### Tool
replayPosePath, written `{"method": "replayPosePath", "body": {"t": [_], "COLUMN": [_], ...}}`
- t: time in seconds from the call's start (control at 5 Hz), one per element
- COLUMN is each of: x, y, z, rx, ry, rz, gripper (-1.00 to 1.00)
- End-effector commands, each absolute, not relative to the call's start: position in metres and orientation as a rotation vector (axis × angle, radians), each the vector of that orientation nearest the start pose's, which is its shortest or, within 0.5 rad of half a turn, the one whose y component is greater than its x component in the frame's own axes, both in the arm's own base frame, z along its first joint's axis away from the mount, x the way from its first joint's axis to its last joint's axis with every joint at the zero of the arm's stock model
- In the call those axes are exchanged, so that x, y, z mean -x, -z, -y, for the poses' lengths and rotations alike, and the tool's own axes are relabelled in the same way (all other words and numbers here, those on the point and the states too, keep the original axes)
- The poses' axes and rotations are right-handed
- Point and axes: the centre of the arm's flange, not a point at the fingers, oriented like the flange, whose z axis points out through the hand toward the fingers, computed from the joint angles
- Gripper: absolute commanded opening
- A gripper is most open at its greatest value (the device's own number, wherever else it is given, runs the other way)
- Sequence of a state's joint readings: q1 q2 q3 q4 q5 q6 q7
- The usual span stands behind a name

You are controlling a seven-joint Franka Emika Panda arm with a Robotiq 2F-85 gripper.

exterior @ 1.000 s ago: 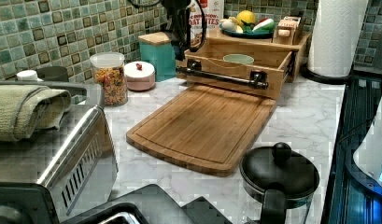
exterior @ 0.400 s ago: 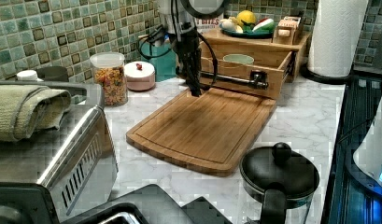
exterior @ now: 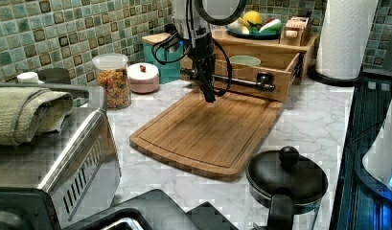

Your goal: Close the drawer.

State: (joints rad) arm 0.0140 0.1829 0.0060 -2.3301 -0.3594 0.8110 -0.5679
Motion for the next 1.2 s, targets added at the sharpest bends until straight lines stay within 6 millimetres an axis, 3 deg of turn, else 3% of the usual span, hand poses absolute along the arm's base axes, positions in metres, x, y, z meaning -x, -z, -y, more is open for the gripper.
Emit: {"method": "replayPosePath", "body": {"t": [0.2,0.4,0.6,0.8,1.2], "x": [-0.518,-0.518,-0.513,-0.494,-0.483], "y": [-0.305,-0.309,-0.317,-0.328,-0.330], "z": [0.149,0.191,0.232,0.267,0.365], "rx": [3.333,3.313,3.290,3.342,3.363], "ry": [-0.098,-0.061,-0.029,0.136,0.216], "rz": [-0.029,-0.032,-0.183,-0.237,-0.058], "gripper": [-1.00,-1.00,-1.00,-1.00,-1.00]}}
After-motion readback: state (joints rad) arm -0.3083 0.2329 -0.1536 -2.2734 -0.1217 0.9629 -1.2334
